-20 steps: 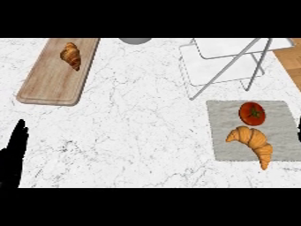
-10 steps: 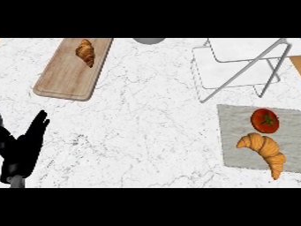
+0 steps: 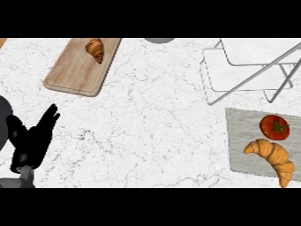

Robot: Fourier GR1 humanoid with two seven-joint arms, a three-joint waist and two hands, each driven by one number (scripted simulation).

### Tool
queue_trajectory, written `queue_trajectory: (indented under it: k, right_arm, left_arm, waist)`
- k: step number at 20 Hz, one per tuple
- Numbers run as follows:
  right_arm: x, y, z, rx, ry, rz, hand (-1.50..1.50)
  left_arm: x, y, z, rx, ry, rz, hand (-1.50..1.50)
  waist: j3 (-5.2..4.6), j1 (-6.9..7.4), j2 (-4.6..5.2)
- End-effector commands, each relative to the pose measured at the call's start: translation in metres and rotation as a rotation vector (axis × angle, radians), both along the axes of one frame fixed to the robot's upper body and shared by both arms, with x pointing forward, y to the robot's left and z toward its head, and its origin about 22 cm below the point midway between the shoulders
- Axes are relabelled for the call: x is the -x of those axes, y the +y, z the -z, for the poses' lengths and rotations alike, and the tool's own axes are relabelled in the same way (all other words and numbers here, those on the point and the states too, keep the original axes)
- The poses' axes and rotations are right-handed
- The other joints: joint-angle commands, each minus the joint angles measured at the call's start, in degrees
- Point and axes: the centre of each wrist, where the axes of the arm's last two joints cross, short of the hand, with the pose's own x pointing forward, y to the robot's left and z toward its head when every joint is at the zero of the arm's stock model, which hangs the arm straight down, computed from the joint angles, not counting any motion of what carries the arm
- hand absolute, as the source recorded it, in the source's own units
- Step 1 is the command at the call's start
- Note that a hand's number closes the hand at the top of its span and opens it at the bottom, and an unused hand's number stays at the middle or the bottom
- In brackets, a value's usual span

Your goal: Pick the tomato from the placemat and place it in the tiered shelf

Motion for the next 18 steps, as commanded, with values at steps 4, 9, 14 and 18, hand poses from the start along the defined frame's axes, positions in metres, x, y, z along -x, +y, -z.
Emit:
queue_trajectory:
  k: [4,9,14,18]
  right_arm:
    - [-0.024,0.028,-0.048,-0.025,0.150,0.084,-1.50]
    - [-0.064,0.033,-0.055,-0.019,0.178,0.230,-1.50]
    - [-0.100,0.044,-0.068,0.001,0.315,0.265,-1.50]
    - [-0.118,0.069,-0.046,0.006,0.427,0.243,-1.50]
  left_arm:
    - [-0.009,-0.011,0.011,0.036,0.042,0.042,0.00]
    - [-0.006,-0.016,0.008,0.045,0.044,0.072,0.00]
    - [-0.017,-0.014,0.009,0.040,0.066,0.048,0.00]
    - [-0.015,-0.009,0.002,0.026,0.054,0.041,0.00]
  waist:
    - [-0.33,1.37,0.67]
    - [-0.33,3.24,0.89]
    - [-0.31,2.51,0.81]
    - [-0.23,1.98,0.50]
